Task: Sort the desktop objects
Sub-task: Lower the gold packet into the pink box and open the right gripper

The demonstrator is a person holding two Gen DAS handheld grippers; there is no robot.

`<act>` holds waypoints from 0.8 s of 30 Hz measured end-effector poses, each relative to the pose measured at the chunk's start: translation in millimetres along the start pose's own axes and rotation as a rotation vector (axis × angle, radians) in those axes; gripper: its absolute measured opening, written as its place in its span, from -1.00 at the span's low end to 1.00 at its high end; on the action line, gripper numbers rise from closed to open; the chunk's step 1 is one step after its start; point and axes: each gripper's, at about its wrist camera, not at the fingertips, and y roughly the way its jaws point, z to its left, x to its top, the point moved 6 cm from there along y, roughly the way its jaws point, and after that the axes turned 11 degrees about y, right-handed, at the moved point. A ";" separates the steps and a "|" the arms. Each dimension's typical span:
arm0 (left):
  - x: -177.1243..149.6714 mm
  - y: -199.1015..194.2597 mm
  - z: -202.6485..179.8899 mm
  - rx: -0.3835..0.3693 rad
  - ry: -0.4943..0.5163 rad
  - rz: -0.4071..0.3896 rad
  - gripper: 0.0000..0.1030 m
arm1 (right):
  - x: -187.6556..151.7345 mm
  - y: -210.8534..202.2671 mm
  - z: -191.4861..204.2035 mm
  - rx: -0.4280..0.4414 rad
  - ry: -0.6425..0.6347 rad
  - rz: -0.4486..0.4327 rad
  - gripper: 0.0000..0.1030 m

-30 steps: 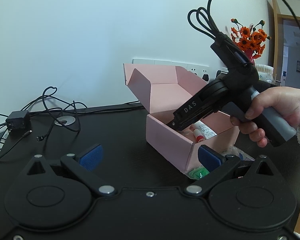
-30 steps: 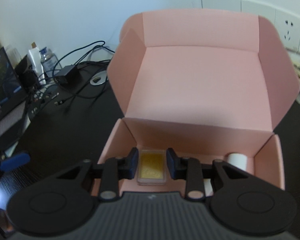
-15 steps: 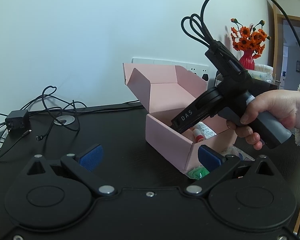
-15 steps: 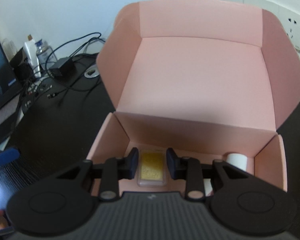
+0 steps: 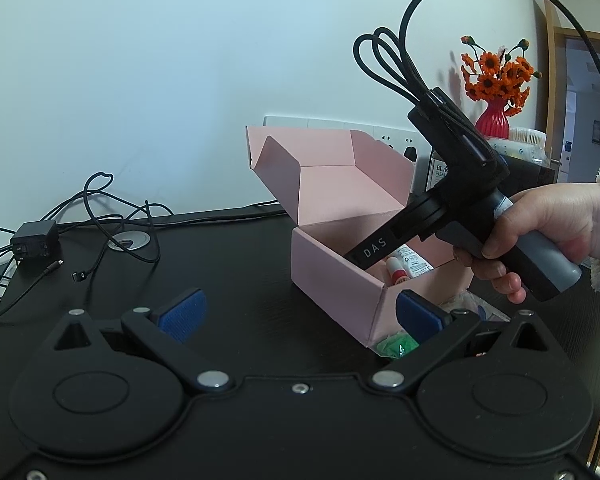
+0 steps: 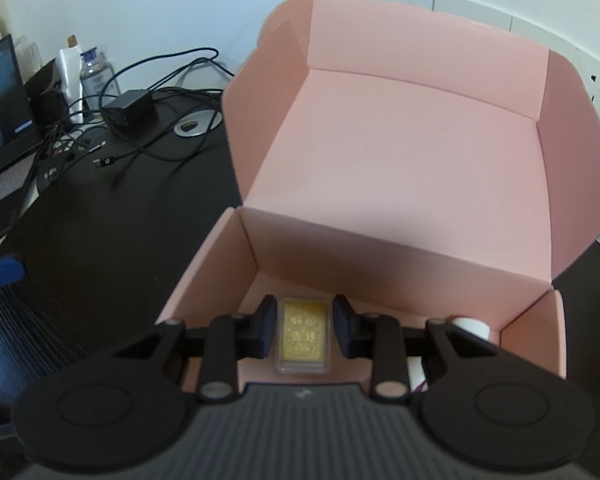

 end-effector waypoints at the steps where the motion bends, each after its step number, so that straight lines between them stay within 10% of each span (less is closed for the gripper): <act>1: 0.0 0.1 0.1 0.000 -0.001 0.000 1.00 | -0.3 -0.2 0.1 -0.002 -0.006 -0.001 -0.41; 24: 0.0 0.0 1.5 -0.002 -0.004 0.002 1.00 | -3.2 -0.1 -12.5 -0.018 0.004 -0.036 0.07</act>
